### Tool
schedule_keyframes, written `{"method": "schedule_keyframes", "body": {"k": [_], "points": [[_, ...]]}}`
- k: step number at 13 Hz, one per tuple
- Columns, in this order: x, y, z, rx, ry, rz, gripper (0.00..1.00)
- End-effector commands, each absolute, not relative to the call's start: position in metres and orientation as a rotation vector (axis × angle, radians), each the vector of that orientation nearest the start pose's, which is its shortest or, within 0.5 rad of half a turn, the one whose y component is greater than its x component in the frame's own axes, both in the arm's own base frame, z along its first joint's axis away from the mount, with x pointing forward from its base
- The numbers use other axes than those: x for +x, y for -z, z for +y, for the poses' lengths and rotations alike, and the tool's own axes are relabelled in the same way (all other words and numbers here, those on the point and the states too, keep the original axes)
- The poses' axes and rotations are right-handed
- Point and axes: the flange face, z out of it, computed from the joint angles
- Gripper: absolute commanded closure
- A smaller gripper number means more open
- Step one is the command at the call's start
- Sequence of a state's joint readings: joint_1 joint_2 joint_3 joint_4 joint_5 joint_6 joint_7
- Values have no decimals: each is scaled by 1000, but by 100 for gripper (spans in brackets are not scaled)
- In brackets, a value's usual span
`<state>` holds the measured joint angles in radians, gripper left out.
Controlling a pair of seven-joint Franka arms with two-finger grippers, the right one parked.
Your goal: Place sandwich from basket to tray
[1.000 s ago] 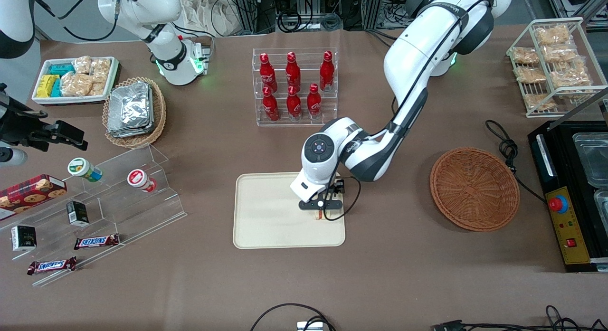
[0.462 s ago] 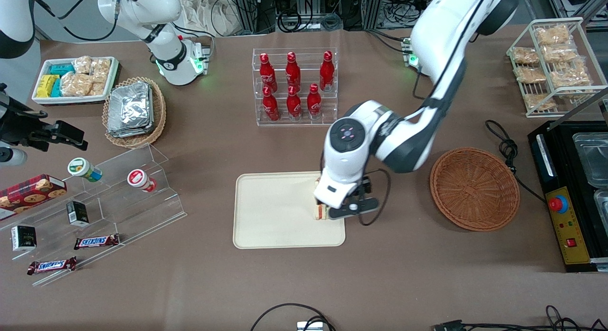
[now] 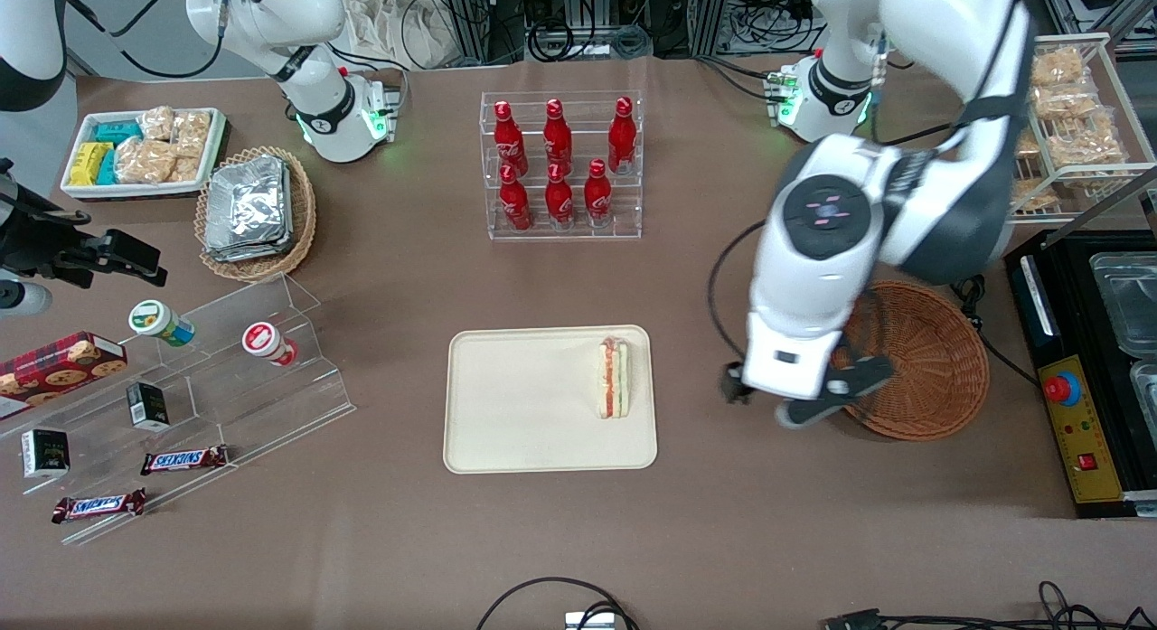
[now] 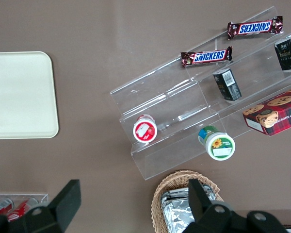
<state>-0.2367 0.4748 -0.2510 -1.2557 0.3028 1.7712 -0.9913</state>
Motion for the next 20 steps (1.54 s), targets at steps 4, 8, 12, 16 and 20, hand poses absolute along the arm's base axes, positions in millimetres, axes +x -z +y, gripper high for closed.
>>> {"method": "schedule_keyframes", "body": {"k": [4, 8, 12, 16, 20], "points": [[643, -540, -199, -2943, 150, -639, 0], [640, -563, -146, -3001, 72, -535, 0], [622, -585, -105, -3060, -14, -258, 0], [573, -605, -66, -3047, -40, -131, 0], [545, -621, -29, -3098, -82, 88, 0]]}}
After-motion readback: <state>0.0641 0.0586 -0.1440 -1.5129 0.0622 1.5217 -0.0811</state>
